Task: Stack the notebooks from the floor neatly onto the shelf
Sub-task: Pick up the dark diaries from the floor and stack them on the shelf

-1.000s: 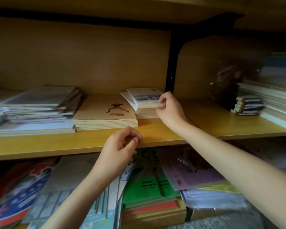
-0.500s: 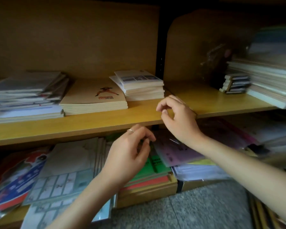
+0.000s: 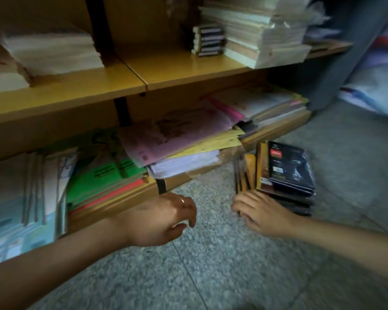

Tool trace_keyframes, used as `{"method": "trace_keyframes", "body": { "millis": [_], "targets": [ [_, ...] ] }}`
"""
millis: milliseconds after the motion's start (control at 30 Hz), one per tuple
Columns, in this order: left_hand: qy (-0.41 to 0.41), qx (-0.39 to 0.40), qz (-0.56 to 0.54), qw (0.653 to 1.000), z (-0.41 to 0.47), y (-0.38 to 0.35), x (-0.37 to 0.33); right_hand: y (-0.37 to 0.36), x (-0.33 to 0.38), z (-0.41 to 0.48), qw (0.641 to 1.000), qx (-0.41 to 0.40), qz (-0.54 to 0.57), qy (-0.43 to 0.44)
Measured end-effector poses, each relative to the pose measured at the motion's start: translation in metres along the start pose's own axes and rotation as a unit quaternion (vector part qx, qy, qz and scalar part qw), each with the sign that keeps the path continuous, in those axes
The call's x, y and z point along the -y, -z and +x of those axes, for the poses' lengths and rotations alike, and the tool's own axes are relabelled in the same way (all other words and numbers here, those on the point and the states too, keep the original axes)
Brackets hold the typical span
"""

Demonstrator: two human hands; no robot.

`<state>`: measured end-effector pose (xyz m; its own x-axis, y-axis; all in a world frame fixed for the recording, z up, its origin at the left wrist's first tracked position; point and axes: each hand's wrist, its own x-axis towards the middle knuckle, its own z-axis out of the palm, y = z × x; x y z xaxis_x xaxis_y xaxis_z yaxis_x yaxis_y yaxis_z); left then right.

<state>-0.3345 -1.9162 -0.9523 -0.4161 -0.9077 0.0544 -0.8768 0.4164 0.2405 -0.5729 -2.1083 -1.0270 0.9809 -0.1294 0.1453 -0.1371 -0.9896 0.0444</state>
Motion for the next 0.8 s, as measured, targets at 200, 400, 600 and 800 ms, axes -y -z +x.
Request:
{"method": "trace_keyframes", "body": {
  "millis": [200,400,600,800],
  "targets": [
    [-0.015,-0.011,-0.026,0.999,0.061,-0.017,0.005,-0.007,-0.077,-0.032,0.922,-0.121,0.021,-0.367],
    [-0.036,-0.021,-0.05,0.998,0.104,-0.031,0.025,-0.015,-0.114,-0.042,0.781,-0.169,0.093,-0.594],
    [-0.024,0.002,-0.106,0.994,0.13,-0.057,0.042,-0.04,-0.131,-0.048,0.658,-0.173,0.194,-0.706],
    [0.002,-0.006,-0.181,0.983,0.17,-0.075,0.054,-0.055,-0.189,-0.066,0.53,-0.213,0.386,-0.725]
  ]
}}
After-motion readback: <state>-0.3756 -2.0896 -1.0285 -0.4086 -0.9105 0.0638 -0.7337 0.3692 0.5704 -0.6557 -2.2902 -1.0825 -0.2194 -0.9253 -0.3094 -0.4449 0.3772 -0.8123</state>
